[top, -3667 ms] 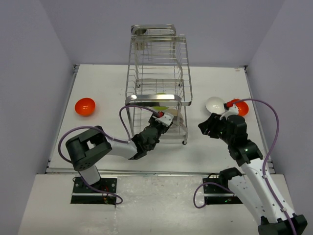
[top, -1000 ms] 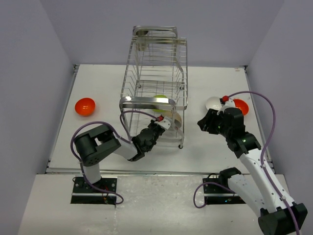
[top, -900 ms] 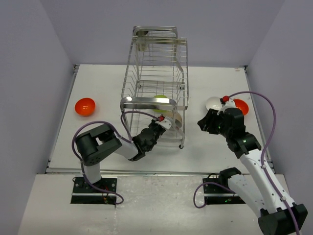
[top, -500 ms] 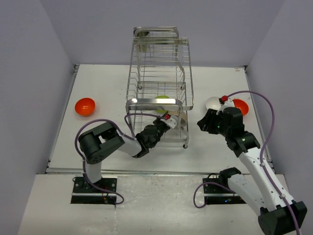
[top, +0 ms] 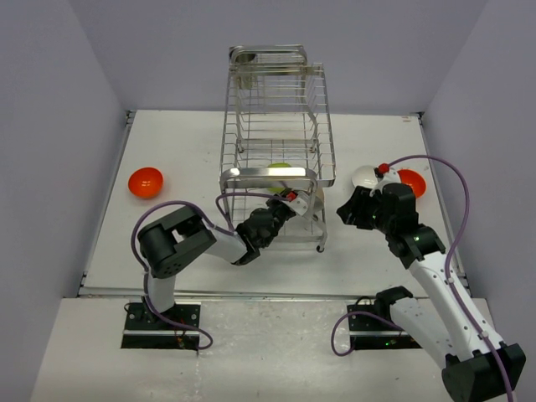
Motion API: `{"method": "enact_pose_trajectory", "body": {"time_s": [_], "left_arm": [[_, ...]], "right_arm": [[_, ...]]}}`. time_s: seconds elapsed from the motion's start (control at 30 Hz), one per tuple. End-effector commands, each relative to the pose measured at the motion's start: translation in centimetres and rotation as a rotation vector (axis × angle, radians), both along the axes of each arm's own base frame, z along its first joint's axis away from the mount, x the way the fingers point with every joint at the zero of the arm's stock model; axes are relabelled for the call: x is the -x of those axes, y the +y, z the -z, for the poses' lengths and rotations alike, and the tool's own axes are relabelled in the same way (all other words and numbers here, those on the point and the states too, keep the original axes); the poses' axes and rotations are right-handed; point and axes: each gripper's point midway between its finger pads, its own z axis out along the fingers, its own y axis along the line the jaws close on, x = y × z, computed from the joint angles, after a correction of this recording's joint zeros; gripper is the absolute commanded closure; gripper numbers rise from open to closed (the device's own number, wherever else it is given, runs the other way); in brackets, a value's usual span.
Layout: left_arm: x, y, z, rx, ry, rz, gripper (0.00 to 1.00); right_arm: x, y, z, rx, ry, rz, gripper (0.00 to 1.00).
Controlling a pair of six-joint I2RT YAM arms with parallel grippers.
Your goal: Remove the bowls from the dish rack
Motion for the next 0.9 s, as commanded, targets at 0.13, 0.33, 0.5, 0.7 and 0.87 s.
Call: {"method": "enact_pose_trajectory", "body": {"time_s": [0.13, 0.33, 0.5, 0.7, 0.87], "left_arm": [[3.5, 5.3, -17.7, 0.594, -0.410, -0.009, 1.00], [6.1, 5.6, -18.3, 0.581, -0.401, 0.011, 1.00], [7.1, 5.8, -18.5, 0.590, -0.373, 0.015, 1.00], [7.9, 6.3, -18.3, 0.568, -0.345, -0.025, 1.00], [7.6, 7.9, -17.8, 0.547, -0.317, -0.089, 1.00]], "right_arm": [[-0.3, 0.7, -2.9, -0.027, -0.096, -0.042, 0.48], [0.0, 0.9, -2.9, -0.041, -0.102, -0.056, 0.48], [0.1, 0.9, -3.4, -0.048, -0.123, -0.056, 0.48], [0.1, 0.8, -3.8, -0.050, -0.137, -0.050, 0.48], [0.4, 0.8, -3.7, -0.054, -0.141, -0.052, 0.48]]}}
